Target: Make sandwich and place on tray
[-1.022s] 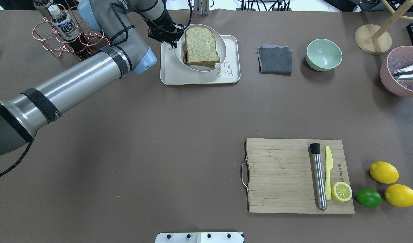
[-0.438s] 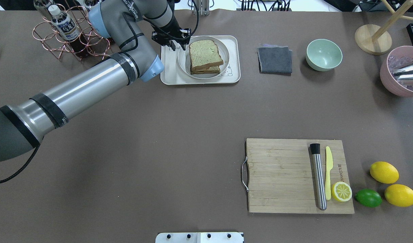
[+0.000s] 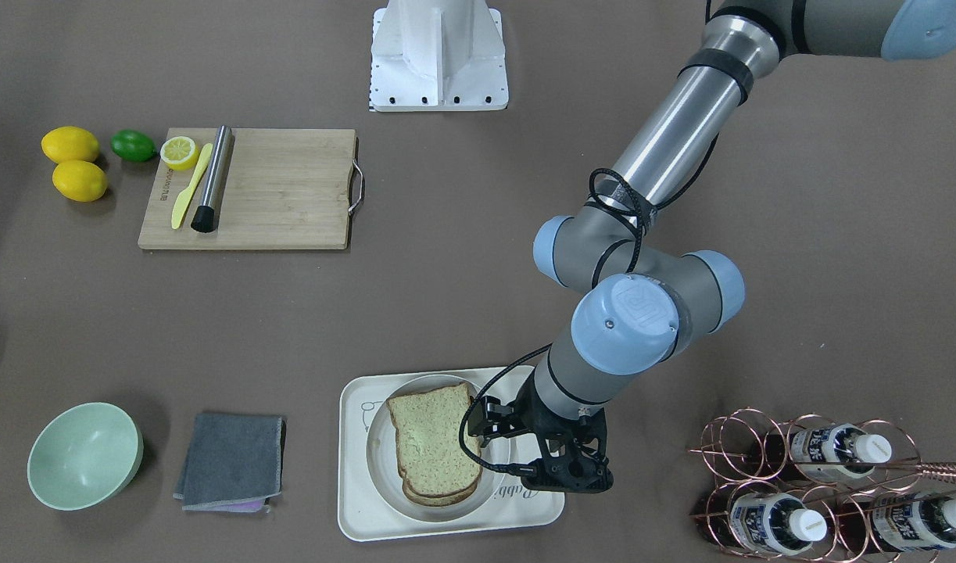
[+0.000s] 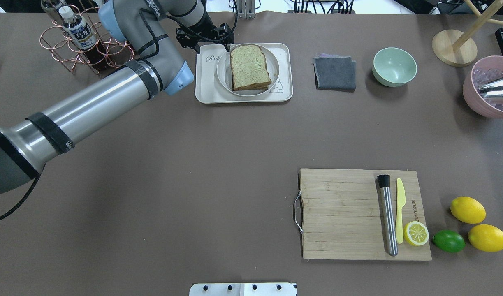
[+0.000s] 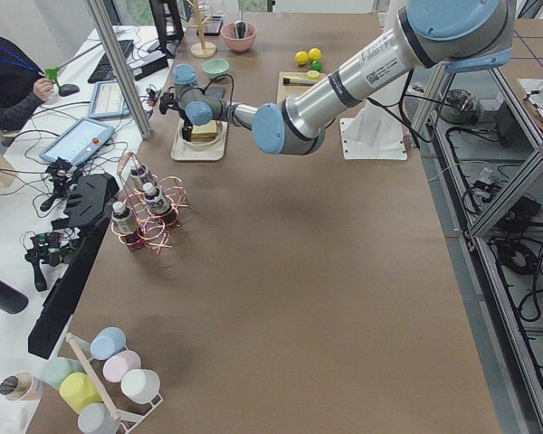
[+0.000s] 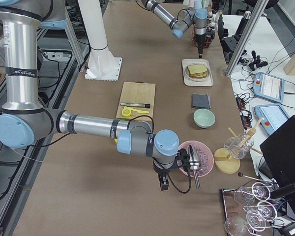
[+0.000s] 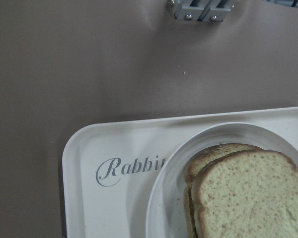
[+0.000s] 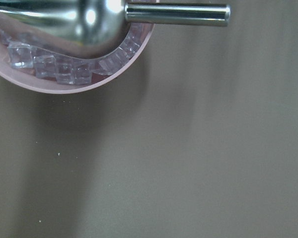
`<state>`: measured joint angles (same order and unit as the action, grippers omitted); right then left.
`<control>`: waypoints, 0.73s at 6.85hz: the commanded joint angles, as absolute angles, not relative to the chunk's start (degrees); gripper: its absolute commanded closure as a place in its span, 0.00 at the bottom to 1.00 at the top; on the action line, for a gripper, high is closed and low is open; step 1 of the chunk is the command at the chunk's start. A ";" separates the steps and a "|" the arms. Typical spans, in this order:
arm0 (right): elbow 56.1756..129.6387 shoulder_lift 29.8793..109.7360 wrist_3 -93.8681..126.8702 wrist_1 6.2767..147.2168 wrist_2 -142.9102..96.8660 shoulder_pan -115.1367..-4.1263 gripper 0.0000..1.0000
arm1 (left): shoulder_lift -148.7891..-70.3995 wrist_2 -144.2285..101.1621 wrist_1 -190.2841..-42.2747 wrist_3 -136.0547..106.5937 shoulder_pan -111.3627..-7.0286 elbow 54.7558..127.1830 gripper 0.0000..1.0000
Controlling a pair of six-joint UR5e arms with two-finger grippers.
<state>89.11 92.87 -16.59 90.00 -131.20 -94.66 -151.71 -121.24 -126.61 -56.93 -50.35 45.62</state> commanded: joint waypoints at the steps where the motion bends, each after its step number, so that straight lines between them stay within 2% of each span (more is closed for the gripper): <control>1: 88.95 93.16 -16.52 90.00 -131.22 -94.66 0.00 | -134.91 -121.72 -113.99 -56.69 -50.62 75.17 0.02; 3: 89.03 93.34 -16.61 90.00 -131.22 -94.66 0.00 | -120.48 -121.73 -102.52 -56.16 -50.62 99.21 0.02; 4: 88.95 93.69 -16.61 90.00 -131.13 -94.66 0.00 | -113.45 -121.82 -99.87 -52.42 -51.58 107.15 0.02; 5: 88.95 93.78 -16.52 90.00 -131.13 -94.66 0.00 | -104.68 -122.25 -99.32 -43.16 -55.25 112.01 0.02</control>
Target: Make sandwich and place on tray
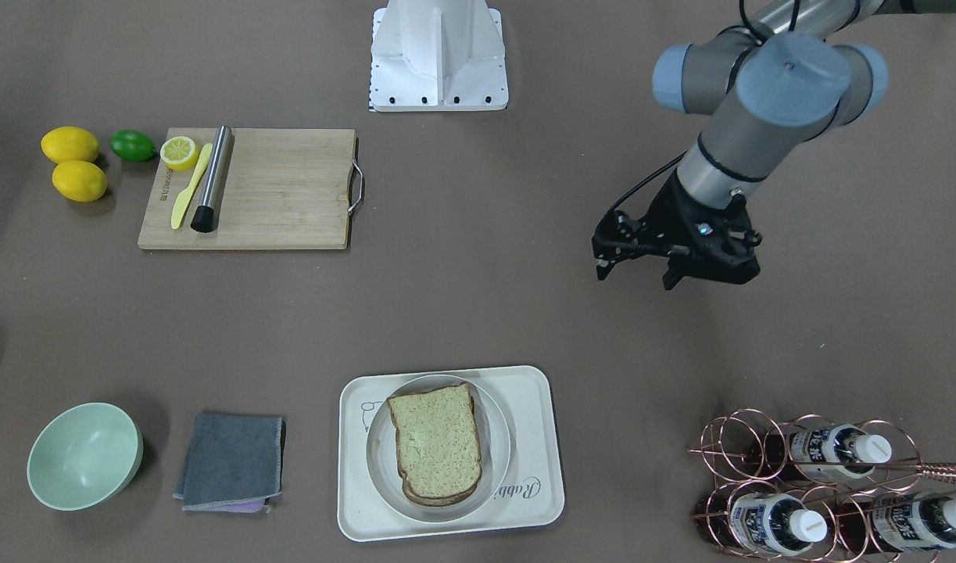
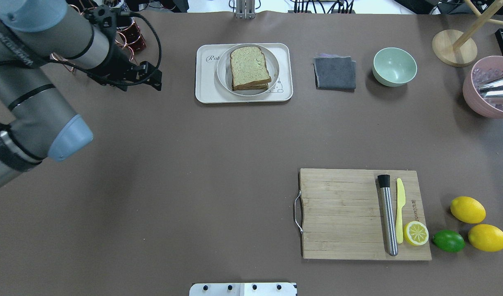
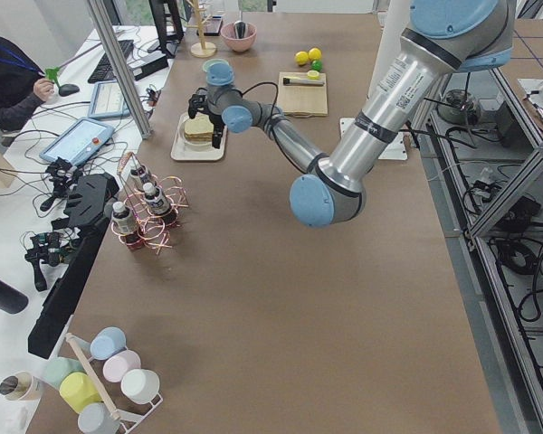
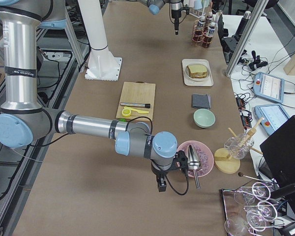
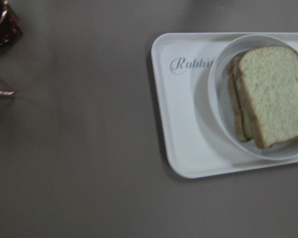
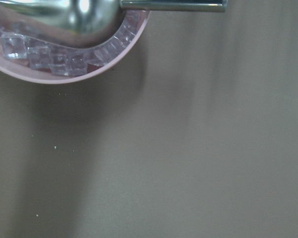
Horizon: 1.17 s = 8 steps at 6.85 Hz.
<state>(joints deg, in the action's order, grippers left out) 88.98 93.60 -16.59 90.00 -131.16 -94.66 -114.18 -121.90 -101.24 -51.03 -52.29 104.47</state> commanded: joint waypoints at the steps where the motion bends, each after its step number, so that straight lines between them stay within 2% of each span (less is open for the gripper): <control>1: 88.95 93.87 -16.52 90.00 -130.87 -94.66 0.00 | -98.85 -127.30 -99.32 -31.15 -62.33 111.80 0.02; 2: 88.95 94.13 -16.52 90.00 -130.35 -94.66 0.00 | -92.44 -129.79 -99.32 -14.41 -70.84 110.06 0.02; 3: 88.95 94.13 -16.52 90.00 -130.25 -94.66 0.00 | -90.11 -129.73 -96.62 1.07 -79.19 106.65 0.02; 4: 88.86 94.22 -16.52 90.00 -130.25 -94.66 0.00 | -90.96 -129.64 -89.89 11.76 -85.37 104.26 0.02; 5: 88.68 94.13 -16.44 90.00 -130.25 -94.66 0.00 | -92.62 -129.64 -84.08 18.04 -88.65 102.32 0.02; 6: 88.59 94.13 -16.44 90.00 -130.25 -94.66 0.00 | -87.94 -129.73 -83.15 20.98 -89.38 101.43 0.02; 8: 88.16 94.22 -16.44 90.00 -130.34 -94.66 0.00 | -83.77 -129.64 -83.84 21.01 -89.56 100.64 0.02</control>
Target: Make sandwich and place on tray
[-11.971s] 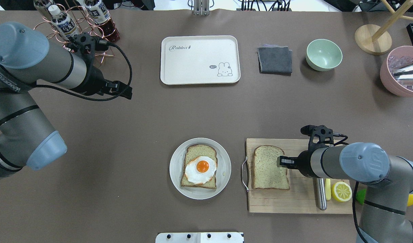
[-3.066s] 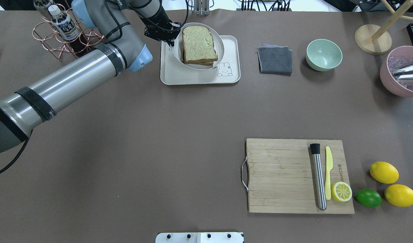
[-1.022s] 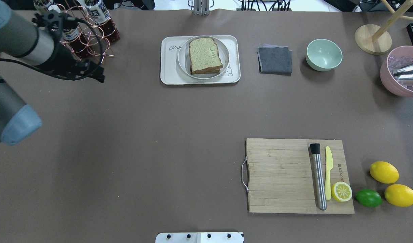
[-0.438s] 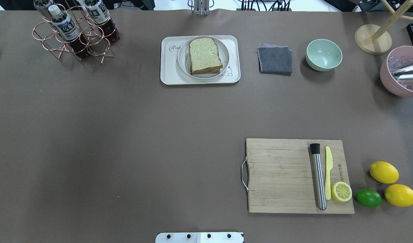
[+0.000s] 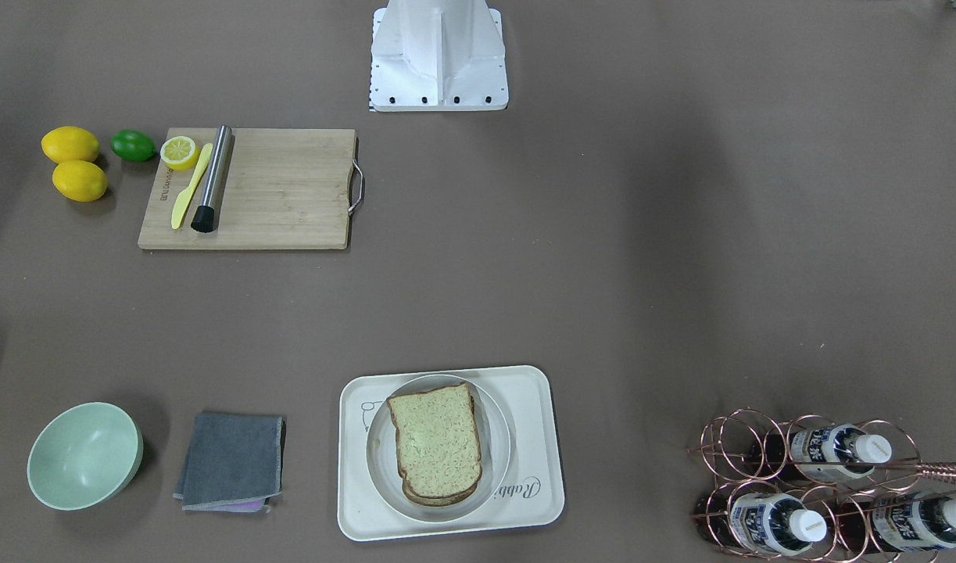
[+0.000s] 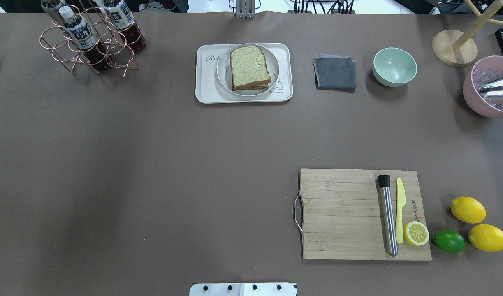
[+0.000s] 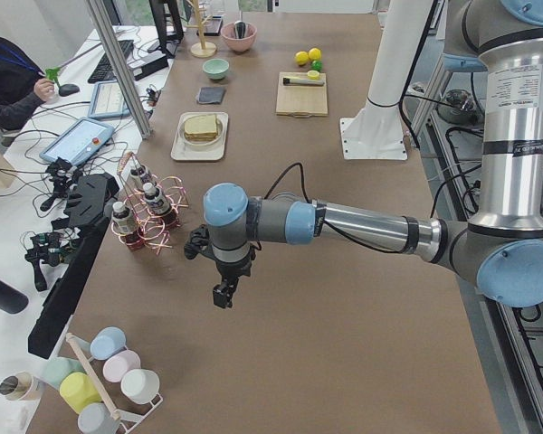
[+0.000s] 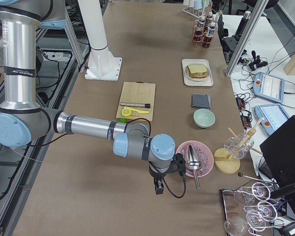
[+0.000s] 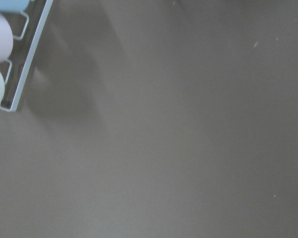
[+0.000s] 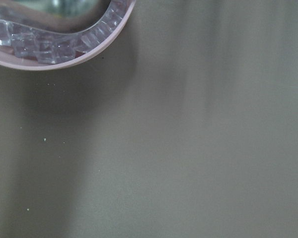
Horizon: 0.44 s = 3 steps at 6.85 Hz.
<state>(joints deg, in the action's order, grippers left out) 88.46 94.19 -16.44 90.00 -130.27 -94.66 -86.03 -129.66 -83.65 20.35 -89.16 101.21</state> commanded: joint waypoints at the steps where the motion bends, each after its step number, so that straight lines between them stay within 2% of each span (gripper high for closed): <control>1: 88.15 94.48 -16.44 90.00 -130.34 -94.66 0.00 | -83.76 -129.81 -83.33 20.83 -89.47 99.16 0.02; 3: 88.16 94.75 -16.17 90.00 -130.34 -94.66 0.00 | -83.85 -129.81 -83.23 20.83 -89.47 98.79 0.02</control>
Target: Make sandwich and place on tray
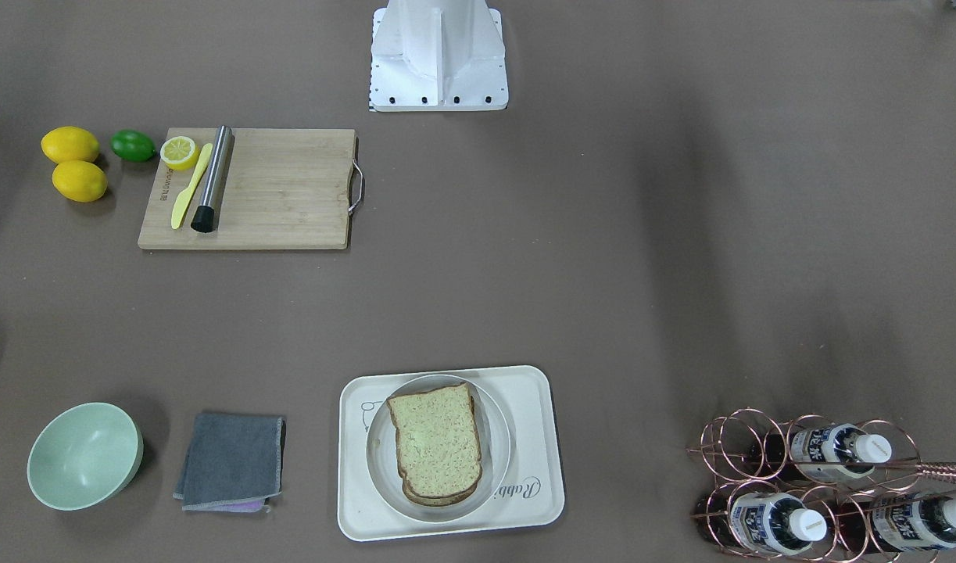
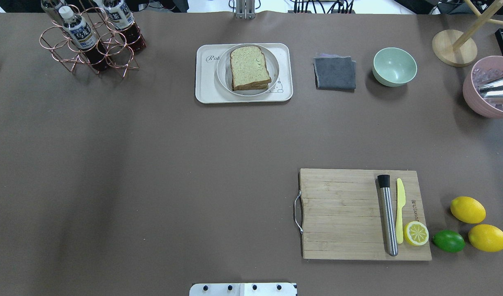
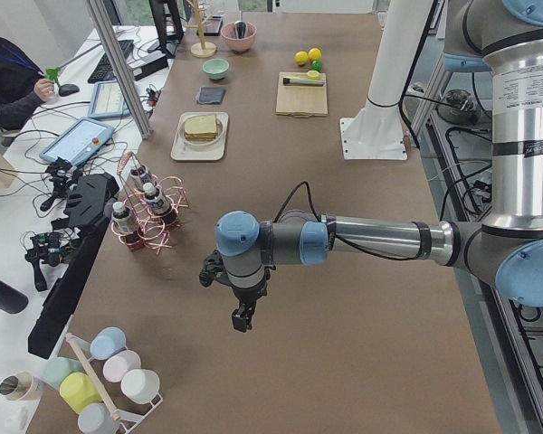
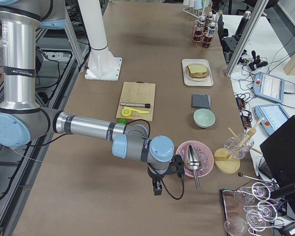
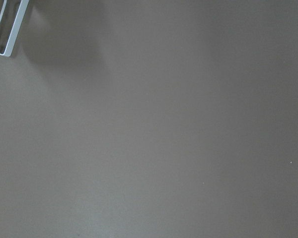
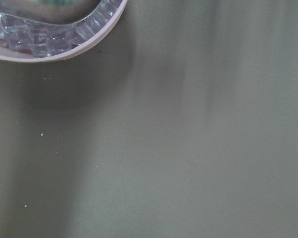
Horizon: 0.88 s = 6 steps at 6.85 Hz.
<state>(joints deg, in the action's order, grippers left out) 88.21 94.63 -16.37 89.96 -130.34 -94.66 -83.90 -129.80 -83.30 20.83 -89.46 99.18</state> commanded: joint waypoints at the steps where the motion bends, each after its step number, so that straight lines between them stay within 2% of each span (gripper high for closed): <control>1: 88.24 95.01 -16.08 89.91 -130.34 -94.66 0.00 | -83.76 -129.81 -83.23 20.83 -89.47 98.70 0.02; 6: 88.68 94.92 -16.00 89.91 -130.34 -94.66 0.00 | -84.81 -129.29 -83.85 20.83 -89.12 93.52 0.02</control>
